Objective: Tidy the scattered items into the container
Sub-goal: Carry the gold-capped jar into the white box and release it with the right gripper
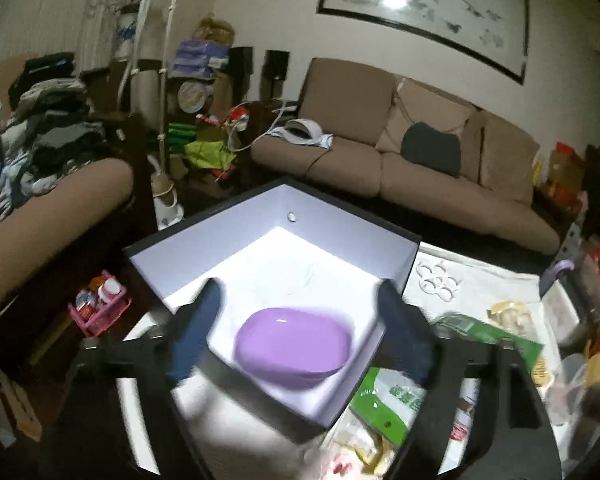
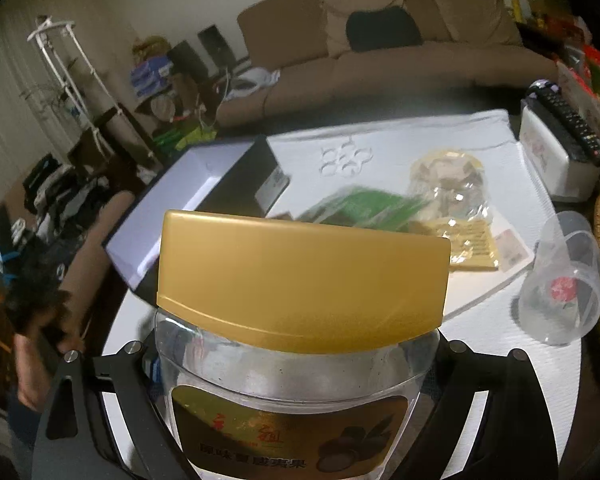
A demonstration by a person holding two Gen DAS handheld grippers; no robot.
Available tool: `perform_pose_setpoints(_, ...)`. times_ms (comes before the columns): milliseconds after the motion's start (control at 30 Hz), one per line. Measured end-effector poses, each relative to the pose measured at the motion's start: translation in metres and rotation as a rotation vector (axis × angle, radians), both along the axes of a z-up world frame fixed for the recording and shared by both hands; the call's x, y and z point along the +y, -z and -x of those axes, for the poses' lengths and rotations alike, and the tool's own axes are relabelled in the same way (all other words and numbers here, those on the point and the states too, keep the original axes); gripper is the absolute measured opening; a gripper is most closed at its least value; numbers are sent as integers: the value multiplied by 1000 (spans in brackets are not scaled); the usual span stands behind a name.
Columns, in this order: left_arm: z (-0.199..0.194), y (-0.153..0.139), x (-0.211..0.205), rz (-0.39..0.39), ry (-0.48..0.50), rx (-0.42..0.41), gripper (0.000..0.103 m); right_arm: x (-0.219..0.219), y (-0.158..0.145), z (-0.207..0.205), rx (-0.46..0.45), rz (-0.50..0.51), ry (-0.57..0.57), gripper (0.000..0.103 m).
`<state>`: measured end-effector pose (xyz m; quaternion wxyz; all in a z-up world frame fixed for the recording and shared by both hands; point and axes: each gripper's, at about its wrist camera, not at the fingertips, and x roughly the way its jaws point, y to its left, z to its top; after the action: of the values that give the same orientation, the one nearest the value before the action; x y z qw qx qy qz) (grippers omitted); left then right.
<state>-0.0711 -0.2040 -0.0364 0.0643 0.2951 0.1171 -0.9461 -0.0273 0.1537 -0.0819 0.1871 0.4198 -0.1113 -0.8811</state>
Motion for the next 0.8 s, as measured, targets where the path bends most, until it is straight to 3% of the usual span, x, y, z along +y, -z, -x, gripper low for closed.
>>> perform_pose_setpoints(100,-8,-4,-15,-52,-15,-52,100,-16,3,4,-36,67,-43,93)
perform_pose_setpoints(233,-15,-6,-36,-106,-20,-44,100,-63,-8,18,-29,86,-128,94)
perform_pose_setpoints(367,-18,0,-45,-80,-47,-72,100,-124,-14,49,-13,109,-224,94)
perform_pose_setpoints(567,-18,0,-49,-44,-68,-55,100,-216,-6,118,-29,14,-306,94)
perform_pose_setpoints(800,-8,10,-61,-37,-104,-77,100,-275,16,176,-87,-18,-318,93)
